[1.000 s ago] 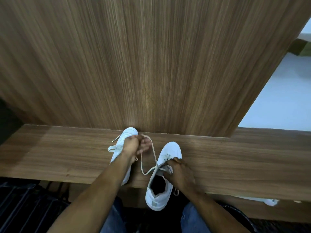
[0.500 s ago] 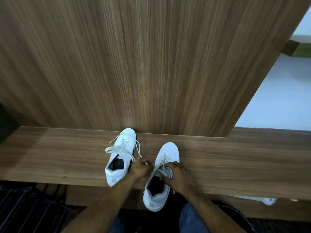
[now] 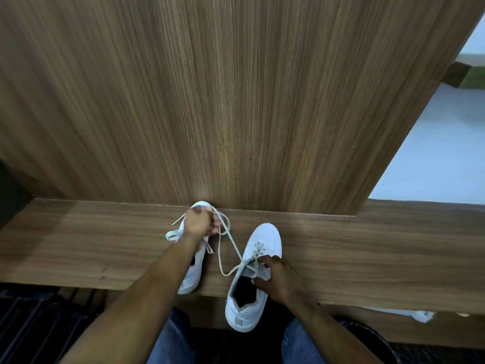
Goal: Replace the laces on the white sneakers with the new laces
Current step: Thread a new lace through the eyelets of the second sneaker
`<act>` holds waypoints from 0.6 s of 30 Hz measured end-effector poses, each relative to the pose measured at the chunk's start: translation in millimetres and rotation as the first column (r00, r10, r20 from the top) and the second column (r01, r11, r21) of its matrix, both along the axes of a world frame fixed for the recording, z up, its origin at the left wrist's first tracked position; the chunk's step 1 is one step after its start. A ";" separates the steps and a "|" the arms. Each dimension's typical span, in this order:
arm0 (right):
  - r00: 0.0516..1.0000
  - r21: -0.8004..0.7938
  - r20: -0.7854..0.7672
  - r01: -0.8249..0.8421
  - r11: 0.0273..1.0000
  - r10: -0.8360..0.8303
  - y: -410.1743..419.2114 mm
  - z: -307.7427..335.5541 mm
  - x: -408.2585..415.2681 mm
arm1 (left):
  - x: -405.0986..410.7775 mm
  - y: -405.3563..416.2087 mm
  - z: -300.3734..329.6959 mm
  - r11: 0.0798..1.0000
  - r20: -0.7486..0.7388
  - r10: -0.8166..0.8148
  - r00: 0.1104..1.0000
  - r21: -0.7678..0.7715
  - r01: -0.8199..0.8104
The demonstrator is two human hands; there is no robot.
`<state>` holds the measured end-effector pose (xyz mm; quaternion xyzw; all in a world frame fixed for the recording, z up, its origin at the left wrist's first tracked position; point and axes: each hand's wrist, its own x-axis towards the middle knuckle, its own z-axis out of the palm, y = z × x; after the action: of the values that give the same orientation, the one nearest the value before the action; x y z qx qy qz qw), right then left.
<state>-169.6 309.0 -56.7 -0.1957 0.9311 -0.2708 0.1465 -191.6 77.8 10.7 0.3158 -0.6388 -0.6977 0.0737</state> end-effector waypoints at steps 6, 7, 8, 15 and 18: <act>1.000 -0.029 0.029 0.003 1.000 -0.002 0.2 -0.2 0.4 | -16.5 -26.1 35.8 0.952 -0.045 0.191 0.981 0.251 -0.174; 0.999 -0.048 0.041 0.010 0.999 -0.008 0.5 -0.4 0.9 | -16.3 -24.2 29.6 0.955 -0.018 0.182 0.983 0.241 -0.172; 0.999 -0.065 0.045 0.013 0.998 -0.011 0.9 -1.1 1.4 | -14.2 -20.7 23.7 0.961 0.015 0.175 0.984 0.213 -0.174; 0.999 -0.079 0.048 0.013 0.997 -0.009 0.6 -2.9 0.9 | 19.0 20.1 -39.1 0.352 0.403 -0.028 0.915 -0.853 0.387; 0.998 -0.091 0.059 0.025 0.995 -0.019 0.8 -5.0 1.8 | 23.7 38.7 -60.4 0.199 0.608 -0.321 0.726 -0.706 0.680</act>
<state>-167.8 309.9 -61.7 -0.1840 0.9151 -0.3206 0.1612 -168.0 116.5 -49.7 0.1037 -0.9763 -0.1546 -0.1107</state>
